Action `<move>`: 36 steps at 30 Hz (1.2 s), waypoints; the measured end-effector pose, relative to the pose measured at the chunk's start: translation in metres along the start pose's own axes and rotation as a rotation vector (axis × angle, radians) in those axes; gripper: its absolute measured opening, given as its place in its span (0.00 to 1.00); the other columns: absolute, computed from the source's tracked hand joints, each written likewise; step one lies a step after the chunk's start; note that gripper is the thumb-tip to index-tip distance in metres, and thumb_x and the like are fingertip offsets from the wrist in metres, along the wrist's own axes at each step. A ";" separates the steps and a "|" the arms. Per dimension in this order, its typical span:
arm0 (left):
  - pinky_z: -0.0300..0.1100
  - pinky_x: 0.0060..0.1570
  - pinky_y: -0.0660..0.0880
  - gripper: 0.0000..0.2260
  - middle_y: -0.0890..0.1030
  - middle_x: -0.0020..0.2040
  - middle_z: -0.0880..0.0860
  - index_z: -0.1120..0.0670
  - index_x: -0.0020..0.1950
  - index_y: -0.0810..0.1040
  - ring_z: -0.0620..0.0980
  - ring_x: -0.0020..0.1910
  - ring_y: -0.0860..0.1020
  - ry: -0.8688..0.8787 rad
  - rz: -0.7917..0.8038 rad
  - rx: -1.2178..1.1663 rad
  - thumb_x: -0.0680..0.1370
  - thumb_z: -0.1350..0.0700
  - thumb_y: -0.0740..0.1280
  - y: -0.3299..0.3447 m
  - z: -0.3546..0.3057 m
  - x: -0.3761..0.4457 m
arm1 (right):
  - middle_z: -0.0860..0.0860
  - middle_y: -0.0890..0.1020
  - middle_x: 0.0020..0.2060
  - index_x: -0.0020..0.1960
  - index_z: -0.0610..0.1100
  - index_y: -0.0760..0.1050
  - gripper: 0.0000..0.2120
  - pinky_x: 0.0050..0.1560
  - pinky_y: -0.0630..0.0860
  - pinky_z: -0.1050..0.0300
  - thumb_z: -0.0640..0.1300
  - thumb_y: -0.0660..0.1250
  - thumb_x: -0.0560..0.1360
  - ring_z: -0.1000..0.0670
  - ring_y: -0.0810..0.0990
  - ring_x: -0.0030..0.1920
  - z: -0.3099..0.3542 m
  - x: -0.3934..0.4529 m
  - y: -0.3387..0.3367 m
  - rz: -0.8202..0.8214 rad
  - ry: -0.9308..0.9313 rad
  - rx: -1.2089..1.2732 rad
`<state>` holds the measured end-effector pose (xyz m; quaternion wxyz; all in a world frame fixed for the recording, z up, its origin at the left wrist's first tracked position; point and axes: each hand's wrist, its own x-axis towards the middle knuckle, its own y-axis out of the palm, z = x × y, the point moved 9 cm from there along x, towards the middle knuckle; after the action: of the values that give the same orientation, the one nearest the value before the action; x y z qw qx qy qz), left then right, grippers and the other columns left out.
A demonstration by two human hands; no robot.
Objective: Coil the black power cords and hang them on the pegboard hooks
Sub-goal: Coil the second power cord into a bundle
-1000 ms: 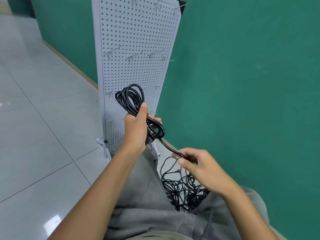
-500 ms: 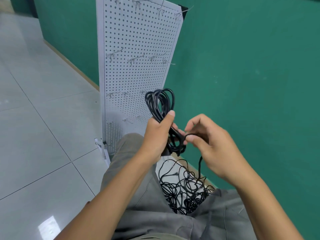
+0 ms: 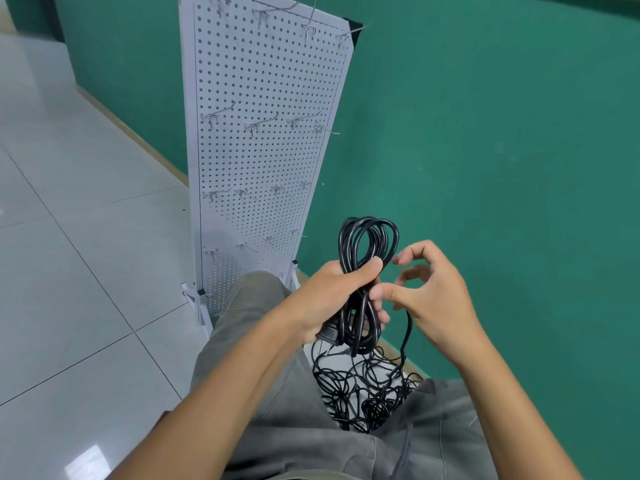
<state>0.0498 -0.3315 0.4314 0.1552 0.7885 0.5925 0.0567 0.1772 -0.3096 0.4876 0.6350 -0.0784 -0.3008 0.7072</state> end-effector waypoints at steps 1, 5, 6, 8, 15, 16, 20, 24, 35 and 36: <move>0.41 0.33 0.80 0.19 0.81 0.37 0.60 0.59 0.41 0.78 0.54 0.34 0.83 -0.003 0.025 -0.025 0.84 0.46 0.64 0.003 -0.001 -0.002 | 0.51 0.81 0.47 0.45 0.50 0.70 0.32 0.40 0.78 0.43 0.60 0.85 0.52 0.49 0.77 0.40 -0.006 0.000 0.002 0.013 0.029 0.055; 0.39 0.31 0.79 0.19 0.76 0.39 0.60 0.54 0.35 0.83 0.49 0.31 0.82 -0.003 0.113 -0.119 0.84 0.54 0.64 0.015 -0.003 -0.006 | 0.39 0.78 0.40 0.49 0.40 0.66 0.29 0.29 0.74 0.51 0.49 0.83 0.64 0.46 0.77 0.30 -0.024 -0.001 0.019 0.134 0.092 0.448; 0.40 0.32 0.80 0.17 0.76 0.38 0.59 0.54 0.35 0.83 0.49 0.31 0.82 -0.005 0.125 -0.138 0.83 0.56 0.65 0.016 -0.002 -0.006 | 0.38 0.78 0.38 0.50 0.39 0.66 0.23 0.27 0.75 0.55 0.43 0.78 0.68 0.47 0.77 0.28 -0.023 -0.003 0.023 0.155 0.100 0.543; 0.42 0.35 0.81 0.12 0.77 0.36 0.56 0.56 0.38 0.80 0.51 0.34 0.82 -0.009 0.148 -0.174 0.81 0.56 0.68 0.016 0.001 -0.004 | 0.40 0.80 0.35 0.53 0.38 0.66 0.16 0.28 0.76 0.58 0.38 0.70 0.71 0.50 0.78 0.28 -0.024 -0.007 0.028 0.189 0.102 0.582; 0.46 0.38 0.81 0.12 0.79 0.37 0.60 0.56 0.36 0.76 0.55 0.35 0.81 -0.033 0.074 -0.119 0.77 0.56 0.74 -0.007 0.003 0.003 | 0.42 0.82 0.42 0.51 0.37 0.78 0.09 0.50 0.78 0.54 0.44 0.69 0.77 0.49 0.79 0.41 -0.063 -0.024 0.028 0.164 0.151 0.389; 0.49 0.43 0.81 0.11 0.79 0.35 0.58 0.56 0.35 0.76 0.55 0.35 0.81 -0.028 0.059 -0.110 0.76 0.57 0.74 -0.009 0.005 0.005 | 0.43 0.83 0.42 0.51 0.37 0.79 0.07 0.50 0.79 0.56 0.41 0.70 0.77 0.49 0.80 0.41 -0.065 -0.026 0.026 0.141 0.150 0.367; 0.51 0.47 0.79 0.10 0.77 0.31 0.55 0.56 0.34 0.74 0.55 0.35 0.81 0.017 -0.029 0.034 0.73 0.64 0.71 -0.013 0.010 0.012 | 0.51 0.83 0.35 0.48 0.39 0.80 0.04 0.43 0.79 0.62 0.32 0.69 0.78 0.54 0.79 0.35 -0.065 -0.029 0.008 0.018 0.160 0.306; 0.40 0.39 0.73 0.12 0.73 0.32 0.60 0.56 0.35 0.71 0.50 0.33 0.84 0.141 -0.077 0.521 0.73 0.68 0.69 -0.013 -0.007 0.011 | 0.54 0.82 0.33 0.47 0.42 0.78 0.06 0.42 0.77 0.63 0.34 0.66 0.80 0.54 0.78 0.33 -0.054 -0.030 -0.010 -0.039 0.136 0.195; 0.44 0.38 0.80 0.09 0.75 0.33 0.54 0.57 0.44 0.74 0.54 0.34 0.82 0.033 0.066 0.222 0.82 0.56 0.69 0.004 0.019 0.011 | 0.59 0.75 0.51 0.44 0.50 0.77 0.07 0.53 0.71 0.70 0.40 0.68 0.80 0.61 0.75 0.55 0.011 -0.024 -0.021 -0.195 -0.172 -0.209; 0.46 0.39 0.80 0.11 0.75 0.33 0.54 0.57 0.43 0.75 0.54 0.34 0.82 0.035 0.075 0.161 0.82 0.54 0.69 0.005 0.016 0.010 | 0.58 0.76 0.49 0.44 0.52 0.76 0.09 0.51 0.71 0.71 0.40 0.68 0.80 0.62 0.76 0.52 0.009 -0.023 -0.022 -0.211 -0.164 -0.181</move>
<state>0.0615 -0.3258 0.4164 0.0786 0.8189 0.5678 0.0283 0.1958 -0.3340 0.5001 0.6694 -0.0452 -0.4208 0.6106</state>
